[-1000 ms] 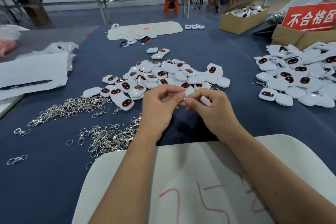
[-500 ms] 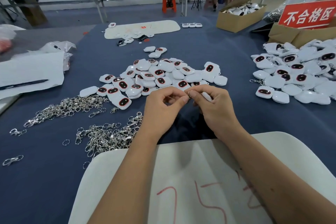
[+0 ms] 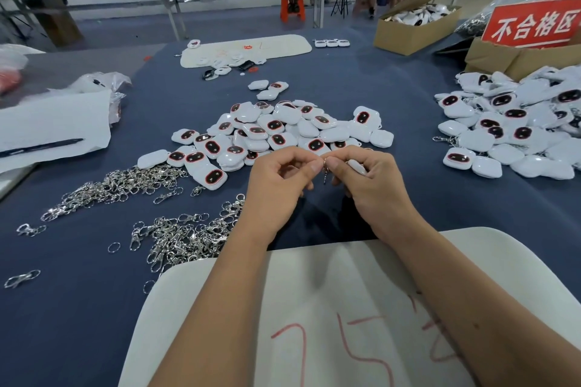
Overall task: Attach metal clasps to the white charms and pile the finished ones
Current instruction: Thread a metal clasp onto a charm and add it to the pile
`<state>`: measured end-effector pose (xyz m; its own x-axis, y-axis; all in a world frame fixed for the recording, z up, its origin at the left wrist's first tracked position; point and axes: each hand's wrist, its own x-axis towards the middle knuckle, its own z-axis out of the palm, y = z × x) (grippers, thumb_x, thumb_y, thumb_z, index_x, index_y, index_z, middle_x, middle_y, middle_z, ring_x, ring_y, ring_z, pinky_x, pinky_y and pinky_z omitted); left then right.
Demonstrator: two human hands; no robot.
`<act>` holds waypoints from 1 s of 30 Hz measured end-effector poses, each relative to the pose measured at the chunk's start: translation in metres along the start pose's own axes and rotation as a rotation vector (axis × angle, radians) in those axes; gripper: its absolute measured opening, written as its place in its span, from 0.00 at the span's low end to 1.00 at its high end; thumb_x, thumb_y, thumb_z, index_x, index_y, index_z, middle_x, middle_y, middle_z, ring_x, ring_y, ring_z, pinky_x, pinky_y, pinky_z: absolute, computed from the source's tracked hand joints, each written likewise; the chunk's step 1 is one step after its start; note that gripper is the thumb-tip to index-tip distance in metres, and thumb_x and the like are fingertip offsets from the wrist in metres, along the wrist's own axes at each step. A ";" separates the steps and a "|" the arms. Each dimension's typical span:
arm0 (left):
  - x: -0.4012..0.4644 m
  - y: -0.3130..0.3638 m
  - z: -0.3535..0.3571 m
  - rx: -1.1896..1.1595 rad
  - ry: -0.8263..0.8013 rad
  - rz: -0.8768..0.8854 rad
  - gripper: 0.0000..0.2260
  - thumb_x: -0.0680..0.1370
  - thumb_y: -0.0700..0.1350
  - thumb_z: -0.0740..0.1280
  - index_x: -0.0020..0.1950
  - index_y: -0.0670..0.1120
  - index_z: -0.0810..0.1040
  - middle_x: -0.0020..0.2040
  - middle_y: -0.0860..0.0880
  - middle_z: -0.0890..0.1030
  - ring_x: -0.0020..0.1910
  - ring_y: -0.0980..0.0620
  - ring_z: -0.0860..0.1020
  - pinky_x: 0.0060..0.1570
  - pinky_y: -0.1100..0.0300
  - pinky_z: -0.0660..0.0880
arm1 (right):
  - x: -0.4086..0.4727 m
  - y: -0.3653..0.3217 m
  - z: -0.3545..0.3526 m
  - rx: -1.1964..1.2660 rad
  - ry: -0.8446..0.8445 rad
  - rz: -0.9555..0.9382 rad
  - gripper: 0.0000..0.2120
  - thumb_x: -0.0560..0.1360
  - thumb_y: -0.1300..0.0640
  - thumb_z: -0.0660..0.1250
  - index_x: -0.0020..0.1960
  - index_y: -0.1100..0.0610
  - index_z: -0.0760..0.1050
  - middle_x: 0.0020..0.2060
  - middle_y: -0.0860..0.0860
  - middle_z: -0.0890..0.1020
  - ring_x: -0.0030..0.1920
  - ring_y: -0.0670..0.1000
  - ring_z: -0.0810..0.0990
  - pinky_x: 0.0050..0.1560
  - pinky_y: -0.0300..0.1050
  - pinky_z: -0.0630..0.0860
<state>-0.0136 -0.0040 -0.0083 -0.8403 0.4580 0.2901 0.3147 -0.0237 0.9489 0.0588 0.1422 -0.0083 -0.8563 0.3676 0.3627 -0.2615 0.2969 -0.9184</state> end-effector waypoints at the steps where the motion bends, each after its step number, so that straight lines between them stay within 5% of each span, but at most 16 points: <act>1: 0.000 0.000 0.000 -0.019 0.000 -0.007 0.05 0.79 0.38 0.72 0.44 0.45 0.83 0.35 0.53 0.80 0.32 0.56 0.76 0.34 0.63 0.73 | 0.000 0.000 0.000 -0.005 -0.002 0.001 0.12 0.81 0.63 0.70 0.45 0.48 0.85 0.32 0.38 0.81 0.31 0.39 0.75 0.36 0.28 0.70; 10: -0.001 0.003 -0.001 0.012 -0.042 -0.004 0.04 0.80 0.37 0.70 0.46 0.42 0.82 0.32 0.55 0.79 0.32 0.57 0.75 0.36 0.65 0.73 | -0.001 -0.001 0.000 -0.010 0.003 -0.008 0.11 0.80 0.65 0.70 0.43 0.52 0.85 0.34 0.40 0.82 0.34 0.40 0.76 0.38 0.30 0.72; 15: -0.002 0.003 -0.001 0.057 -0.040 0.000 0.06 0.80 0.37 0.69 0.44 0.43 0.81 0.32 0.52 0.79 0.32 0.54 0.76 0.38 0.62 0.74 | 0.000 0.001 -0.001 -0.090 0.015 -0.082 0.09 0.79 0.66 0.71 0.44 0.54 0.85 0.38 0.52 0.84 0.39 0.47 0.79 0.47 0.39 0.75; 20: -0.004 0.004 0.000 0.139 -0.018 0.002 0.06 0.79 0.37 0.69 0.43 0.43 0.81 0.32 0.49 0.78 0.33 0.54 0.74 0.37 0.63 0.73 | -0.002 0.002 0.001 -0.199 0.048 -0.186 0.08 0.78 0.67 0.72 0.46 0.56 0.86 0.39 0.50 0.84 0.43 0.49 0.81 0.49 0.41 0.77; 24: -0.005 0.006 0.002 0.152 0.007 0.031 0.05 0.79 0.37 0.69 0.43 0.42 0.80 0.35 0.48 0.77 0.35 0.51 0.72 0.38 0.56 0.73 | -0.001 0.003 0.000 -0.099 0.015 -0.074 0.08 0.80 0.65 0.70 0.49 0.57 0.87 0.36 0.44 0.84 0.36 0.44 0.79 0.42 0.35 0.75; 30: -0.005 0.007 0.006 0.230 0.063 0.119 0.04 0.78 0.36 0.70 0.43 0.42 0.80 0.37 0.48 0.81 0.35 0.56 0.74 0.37 0.65 0.72 | 0.001 0.004 -0.001 -0.094 -0.018 0.028 0.08 0.80 0.65 0.70 0.46 0.58 0.86 0.31 0.42 0.83 0.31 0.40 0.76 0.37 0.30 0.72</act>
<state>-0.0048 -0.0014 -0.0038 -0.8151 0.4078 0.4115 0.4988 0.1324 0.8566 0.0574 0.1442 -0.0114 -0.8709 0.3608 0.3336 -0.1954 0.3687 -0.9088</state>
